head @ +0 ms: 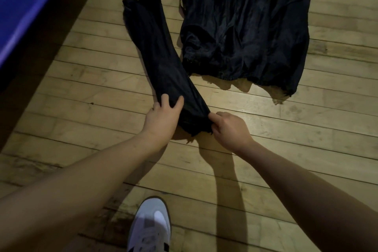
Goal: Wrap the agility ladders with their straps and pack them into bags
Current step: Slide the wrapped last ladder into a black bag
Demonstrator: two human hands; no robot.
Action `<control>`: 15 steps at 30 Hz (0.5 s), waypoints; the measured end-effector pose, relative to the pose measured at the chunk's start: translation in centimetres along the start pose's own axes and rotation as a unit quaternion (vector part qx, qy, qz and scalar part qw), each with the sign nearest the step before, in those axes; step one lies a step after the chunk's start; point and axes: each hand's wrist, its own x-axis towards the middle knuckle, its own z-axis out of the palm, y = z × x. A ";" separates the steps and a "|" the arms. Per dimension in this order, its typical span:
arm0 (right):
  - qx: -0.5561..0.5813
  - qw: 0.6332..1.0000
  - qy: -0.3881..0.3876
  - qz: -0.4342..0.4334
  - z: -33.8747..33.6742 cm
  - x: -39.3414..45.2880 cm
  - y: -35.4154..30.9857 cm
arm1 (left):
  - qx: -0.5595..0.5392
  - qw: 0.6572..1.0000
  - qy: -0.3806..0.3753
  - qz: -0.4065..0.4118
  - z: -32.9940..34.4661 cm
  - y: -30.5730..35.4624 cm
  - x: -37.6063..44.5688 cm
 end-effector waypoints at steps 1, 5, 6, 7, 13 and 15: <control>-0.007 1.000 -0.005 -0.001 -0.2 0.0 -0.2 | -0.019 1.000 -0.007 0.002 0.1 0.0 -0.1; -0.010 1.000 0.012 0.018 -0.4 0.1 -1.1 | -0.078 0.996 -0.014 0.039 0.1 0.3 0.7; 0.002 0.999 0.019 0.037 -0.3 0.2 -1.3 | -0.086 0.995 -0.015 0.043 0.0 0.4 0.9; 0.017 0.998 0.024 0.052 -0.3 0.2 -1.6 | -0.089 0.995 -0.014 0.043 -0.1 0.4 1.2; 0.029 0.992 0.061 0.108 -0.4 1.8 -1.7 | -0.010 0.994 -0.060 0.089 -1.7 -1.0 3.2; 0.035 0.991 0.075 0.109 -0.6 2.9 -1.9 | -0.055 0.986 -0.123 0.100 -2.5 -1.8 3.8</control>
